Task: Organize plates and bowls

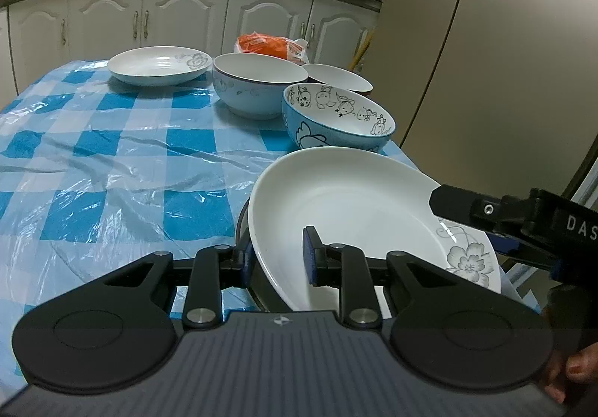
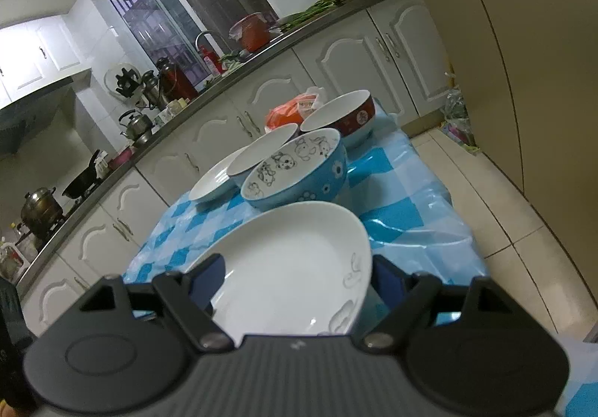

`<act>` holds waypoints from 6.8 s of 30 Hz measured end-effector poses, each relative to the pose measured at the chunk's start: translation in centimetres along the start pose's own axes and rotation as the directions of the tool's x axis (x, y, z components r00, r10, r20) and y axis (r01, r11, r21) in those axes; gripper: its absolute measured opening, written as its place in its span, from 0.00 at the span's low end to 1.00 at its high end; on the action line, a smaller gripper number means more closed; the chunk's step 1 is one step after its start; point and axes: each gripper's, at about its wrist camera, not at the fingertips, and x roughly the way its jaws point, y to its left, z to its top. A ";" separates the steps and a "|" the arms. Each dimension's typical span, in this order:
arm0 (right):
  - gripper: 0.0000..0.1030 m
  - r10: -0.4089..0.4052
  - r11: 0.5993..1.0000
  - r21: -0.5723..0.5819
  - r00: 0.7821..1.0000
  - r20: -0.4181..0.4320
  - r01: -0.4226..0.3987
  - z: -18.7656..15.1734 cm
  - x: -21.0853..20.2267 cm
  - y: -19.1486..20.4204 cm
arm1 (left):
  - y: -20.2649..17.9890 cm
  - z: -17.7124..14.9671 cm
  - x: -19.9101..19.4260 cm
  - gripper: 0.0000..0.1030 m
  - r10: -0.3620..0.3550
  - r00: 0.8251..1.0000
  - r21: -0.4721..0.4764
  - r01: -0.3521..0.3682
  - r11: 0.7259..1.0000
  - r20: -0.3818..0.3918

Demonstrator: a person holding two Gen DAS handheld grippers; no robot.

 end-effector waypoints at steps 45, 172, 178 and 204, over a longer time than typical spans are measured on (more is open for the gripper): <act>0.99 -0.019 0.958 -0.288 0.998 -0.053 0.003 5.2 5.9 11.7 | 15.5 3.8 -4.5 1.00 0.055 0.990 -0.191 -0.030 0.981 0.127; 1.00 0.237 0.971 0.070 0.943 -0.234 -0.226 6.6 7.2 9.3 | 13.8 8.3 -0.6 0.17 0.035 0.983 -0.181 -0.002 0.984 0.179; 1.00 0.199 0.978 0.093 0.962 -0.189 -0.185 5.4 3.7 6.6 | 12.0 7.1 0.3 0.17 -0.010 0.990 -0.133 0.030 0.991 0.144; 1.00 0.156 0.982 0.128 0.977 -0.144 -0.138 2.7 0.8 1.4 | 7.9 3.2 2.8 0.18 -0.024 1.000 0.001 0.024 1.000 0.021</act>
